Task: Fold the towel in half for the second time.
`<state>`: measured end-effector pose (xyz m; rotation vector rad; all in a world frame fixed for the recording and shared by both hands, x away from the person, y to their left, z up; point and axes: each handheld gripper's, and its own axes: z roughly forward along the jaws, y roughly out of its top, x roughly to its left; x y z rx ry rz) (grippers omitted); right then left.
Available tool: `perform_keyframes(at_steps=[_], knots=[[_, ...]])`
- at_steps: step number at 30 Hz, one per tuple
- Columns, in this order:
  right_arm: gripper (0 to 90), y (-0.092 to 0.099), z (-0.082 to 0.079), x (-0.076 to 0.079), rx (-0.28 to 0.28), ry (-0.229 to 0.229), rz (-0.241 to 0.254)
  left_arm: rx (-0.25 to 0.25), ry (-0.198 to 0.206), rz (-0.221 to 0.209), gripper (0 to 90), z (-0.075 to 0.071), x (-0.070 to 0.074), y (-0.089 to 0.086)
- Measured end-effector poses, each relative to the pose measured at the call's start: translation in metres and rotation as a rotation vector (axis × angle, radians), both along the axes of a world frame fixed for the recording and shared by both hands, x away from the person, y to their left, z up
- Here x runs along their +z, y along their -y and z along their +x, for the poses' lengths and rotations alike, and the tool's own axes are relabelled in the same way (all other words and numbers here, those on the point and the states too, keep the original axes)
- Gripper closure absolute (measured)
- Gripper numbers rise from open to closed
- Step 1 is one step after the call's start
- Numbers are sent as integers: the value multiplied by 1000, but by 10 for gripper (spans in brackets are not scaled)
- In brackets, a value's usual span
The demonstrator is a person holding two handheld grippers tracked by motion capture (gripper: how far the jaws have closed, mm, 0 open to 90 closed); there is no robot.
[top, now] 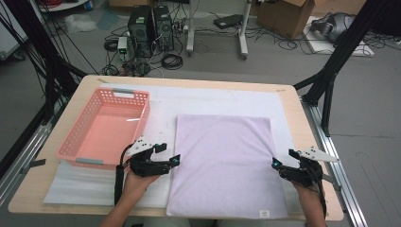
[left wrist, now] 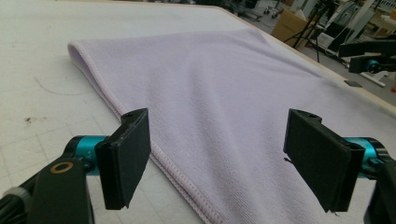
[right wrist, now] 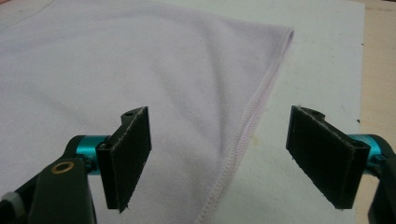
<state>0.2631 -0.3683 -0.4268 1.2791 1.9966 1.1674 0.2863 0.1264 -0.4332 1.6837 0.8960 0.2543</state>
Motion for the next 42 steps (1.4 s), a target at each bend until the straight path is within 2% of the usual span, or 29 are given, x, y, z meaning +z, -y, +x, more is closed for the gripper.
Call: perform_keyframes(at_steps=[5,9,12,15,17,21,23,26,30,33,34,36,39,42], knots=[[209,2,-1,-2,-8,-9,2,-8,-2,-3,234,1,0,2],[207,1,1,-1,-13,-7,4,-17,-21,10,235,3,-2,4],[205,0,5,-3,-19,-19,10,-12,-36,-2,246,5,-2,4],[205,-1,8,-6,-18,-37,10,-6,-45,10,268,8,-2,4],[205,-1,10,-7,-10,-48,3,-3,-61,14,276,13,0,6],[205,0,15,-9,-9,-71,14,23,-44,22,333,23,6,15],[205,0,18,-9,-6,-76,13,29,-51,41,344,30,8,20],[205,-1,21,-9,-1,-90,13,50,-60,47,369,43,10,26],[205,0,28,-9,-4,-102,15,98,-84,111,439,59,10,33],[205,-1,35,-10,-15,-105,4,119,-96,134,412,67,9,36],[205,-1,38,-10,-14,-113,1,136,-126,143,402,75,7,37],[205,-2,44,-11,-19,-119,0,139,-149,151,402,82,6,40],[205,-4,53,-12,-22,-132,-4,156,-150,144,389,88,1,41],[208,-2,60,-15,-34,-158,8,183,-174,157,384,94,-6,39]])
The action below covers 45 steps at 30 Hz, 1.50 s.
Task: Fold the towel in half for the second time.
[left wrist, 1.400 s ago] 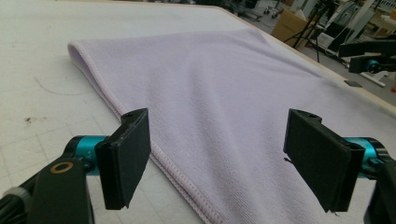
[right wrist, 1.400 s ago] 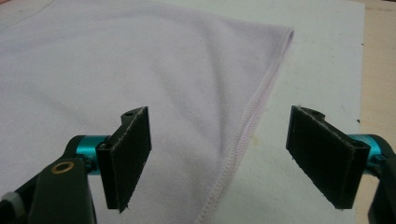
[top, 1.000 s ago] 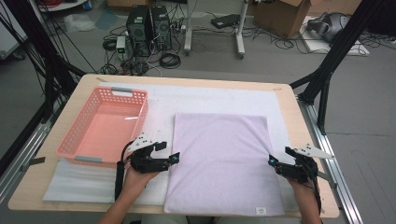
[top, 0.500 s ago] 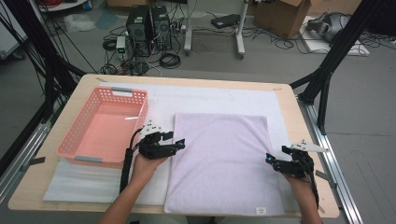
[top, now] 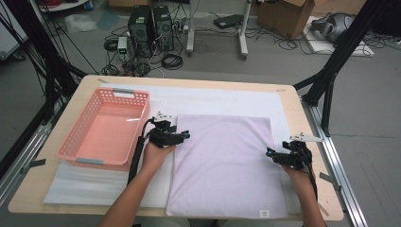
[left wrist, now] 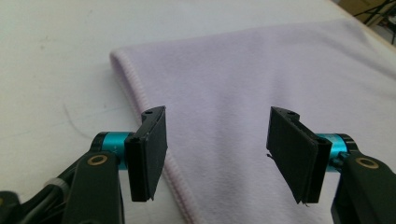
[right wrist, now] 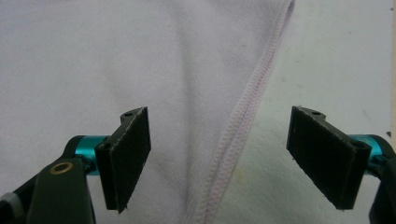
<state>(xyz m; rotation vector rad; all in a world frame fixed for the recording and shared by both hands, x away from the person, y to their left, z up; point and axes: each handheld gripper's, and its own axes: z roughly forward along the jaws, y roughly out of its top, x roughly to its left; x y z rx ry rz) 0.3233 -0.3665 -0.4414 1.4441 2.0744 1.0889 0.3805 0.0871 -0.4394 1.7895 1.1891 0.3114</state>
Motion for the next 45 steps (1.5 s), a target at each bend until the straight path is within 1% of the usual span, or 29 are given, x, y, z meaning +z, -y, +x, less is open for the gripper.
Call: perform_keyframes(at_steps=[1,4,6,8,10,12,14,15,16,18,19,20,21,22,23,24,25,26,27,28,29,31,33,35,36,39,41,42,45], knots=[[219,1,2,0,-6,-11,11,6,-3,8,384,2,-2,-1],[265,2,9,1,-24,-23,11,37,-11,24,386,6,-6,-2],[297,1,16,3,-35,-34,0,54,-22,34,394,9,-9,-2],[322,0,22,5,-48,-48,-14,54,-36,36,404,10,-12,-1],[332,-1,30,4,-65,-68,-38,61,-29,48,402,12,-12,2],[354,-2,36,4,-80,-81,-37,61,-19,73,407,13,-12,6],[385,-4,40,3,-84,-78,-42,59,1,115,445,13,-12,10],[391,-5,42,2,-91,-82,-47,60,9,138,473,13,-12,11],[396,-5,44,1,-98,-85,-54,65,11,151,517,13,-12,11],[413,-6,48,-1,-100,-93,-60,69,17,160,599,14,-12,8],[434,-7,50,-1,-108,-88,-63,76,17,154,632,14,-12,9],[461,-8,51,0,-112,-91,-66,74,18,157,642,14,-12,9],[502,-9,53,0,-110,-88,-82,73,21,162,655,14,-12,9],[555,-10,54,1,-108,-90,-89,68,20,158,664,14,-12,8],[591,-10,55,1,-103,-90,-87,65,17,143,693,14,-12,8],[646,-10,56,1,-99,-92,-88,44,8,124,746,14,-12,8],[709,-11,57,1,-88,-96,-79,43,12,125,817,14,-13,10],[748,-12,57,1,-80,-94,-82,36,20,134,826,13,-13,11],[796,-13,56,1,-75,-97,-77,36,15,134,836,14,-12,11],[824,-14,56,2,-66,-97,-76,40,2,113,843,15,-13,9],[834,-14,56,2,-64,-98,-75,46,-12,91,848,16,-13,8],[849,-11,56,1,-74,-108,-46,63,-28,60,855,17,-13,5],[856,-9,56,2,-88,-105,-46,87,-13,53,858,17,-11,4],[859,-9,55,3,-100,-89,-61,110,3,17,858,17,-7,2],[860,-9,55,3,-101,-72,-64,112,11,6,859,17,-4,0],[861,-8,52,8,-109,-41,-34,106,30,-19,859,15,2,-2],[860,-6,50,11,-106,-25,-11,97,34,-36,859,13,6,-3],[860,-5,48,13,-105,-14,2,88,35,-36,859,12,7,-4],[860,-3,40,19,-83,12,12,66,31,-51,858,7,13,-7]])
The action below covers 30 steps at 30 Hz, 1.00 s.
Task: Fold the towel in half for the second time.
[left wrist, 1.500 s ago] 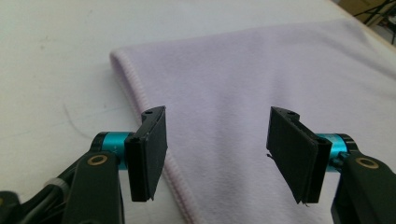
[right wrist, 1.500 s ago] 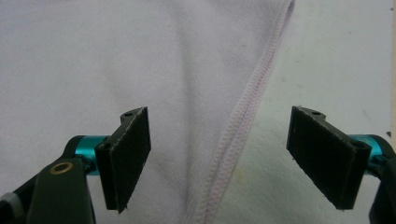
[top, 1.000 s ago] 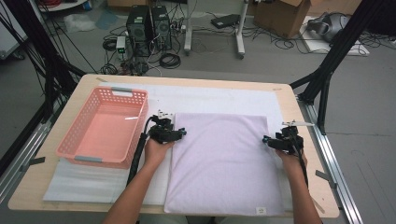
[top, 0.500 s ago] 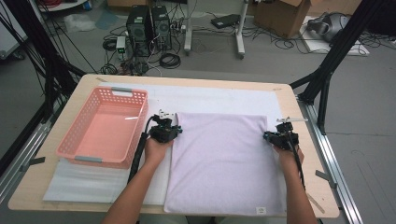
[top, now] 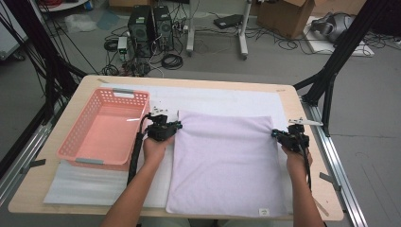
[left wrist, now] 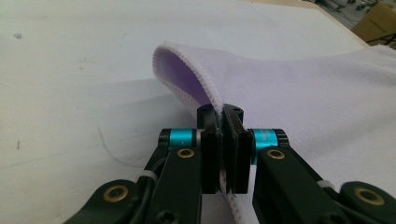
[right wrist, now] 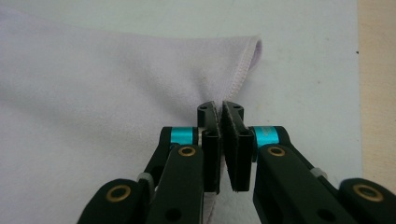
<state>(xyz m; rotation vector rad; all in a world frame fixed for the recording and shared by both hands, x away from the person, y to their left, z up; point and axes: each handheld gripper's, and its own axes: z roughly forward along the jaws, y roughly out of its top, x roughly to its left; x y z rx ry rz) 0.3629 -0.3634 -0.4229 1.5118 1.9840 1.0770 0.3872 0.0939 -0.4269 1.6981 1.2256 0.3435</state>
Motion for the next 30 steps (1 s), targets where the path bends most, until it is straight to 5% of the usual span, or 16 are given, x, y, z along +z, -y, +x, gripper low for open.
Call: perform_keyframes(at_steps=[13,20,27,29,30], knots=[[859,10,-52,13,70,73,63,-109,44,-2,856,-41,21,-14],[858,11,-80,10,99,69,62,-158,35,13,856,-67,14,-18],[856,11,-91,3,111,32,46,-178,3,38,845,-78,2,-17],[814,11,-91,1,108,16,49,-174,-22,40,745,-75,1,-17],[700,11,-90,2,98,9,50,-165,-29,35,611,-73,0,-17]])
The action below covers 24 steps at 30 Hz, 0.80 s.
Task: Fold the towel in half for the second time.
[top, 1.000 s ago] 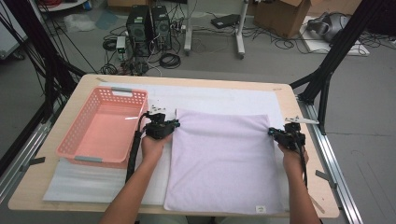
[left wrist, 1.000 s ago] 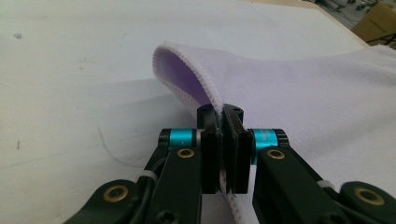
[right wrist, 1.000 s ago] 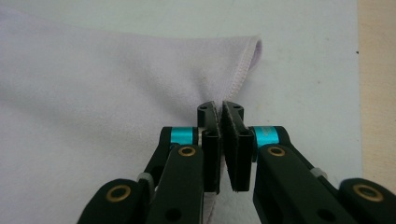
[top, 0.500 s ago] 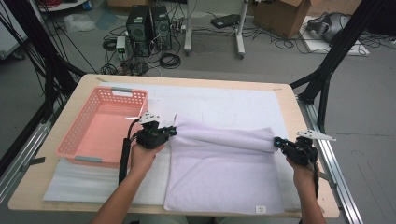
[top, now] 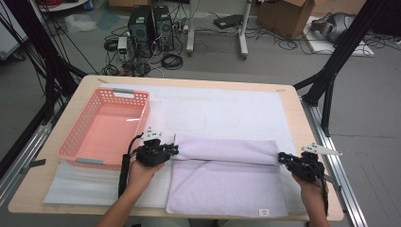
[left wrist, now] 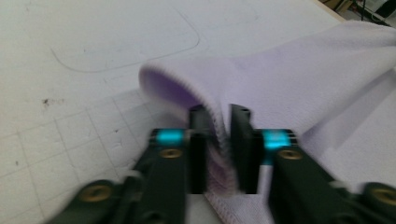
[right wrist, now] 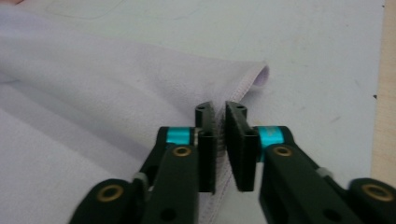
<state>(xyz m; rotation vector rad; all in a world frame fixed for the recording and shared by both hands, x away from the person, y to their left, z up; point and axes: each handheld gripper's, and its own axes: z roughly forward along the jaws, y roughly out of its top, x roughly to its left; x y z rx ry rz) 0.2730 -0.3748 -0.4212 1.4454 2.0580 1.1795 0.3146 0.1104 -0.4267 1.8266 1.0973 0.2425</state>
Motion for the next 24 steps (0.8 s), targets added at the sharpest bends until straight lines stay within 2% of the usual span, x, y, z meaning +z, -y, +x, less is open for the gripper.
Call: perform_keyframes(at_steps=[1,3,6,7,10,14,16,19,21,22,23,24], knots=[[558,0,2,1,-28,-2,10,6,-3,-6,518,2,0,0],[477,2,6,4,-66,-6,47,14,11,3,459,8,0,1],[455,-1,20,11,-87,-13,32,37,8,6,407,21,1,4],[448,-3,26,13,-85,-24,24,42,1,19,405,26,0,6],[438,-12,47,14,-80,-67,-16,51,-19,14,405,37,-2,11],[436,-25,70,9,-73,-123,-72,58,-50,32,417,49,-8,16],[445,-29,78,4,-64,-149,-100,47,-70,45,438,52,-12,19],[473,-32,83,-3,-57,-186,-136,15,-76,65,529,52,-16,23],[495,-31,84,-7,-62,-201,-142,-21,-62,112,620,49,-17,28],[522,-30,84,-9,-64,-208,-140,-38,-39,143,682,47,-18,31],[551,-29,84,-10,-60,-206,-147,-48,-34,155,734,46,-17,32],[619,-29,82,-11,-63,-196,-152,-51,-41,149,788,45,-17,32]])
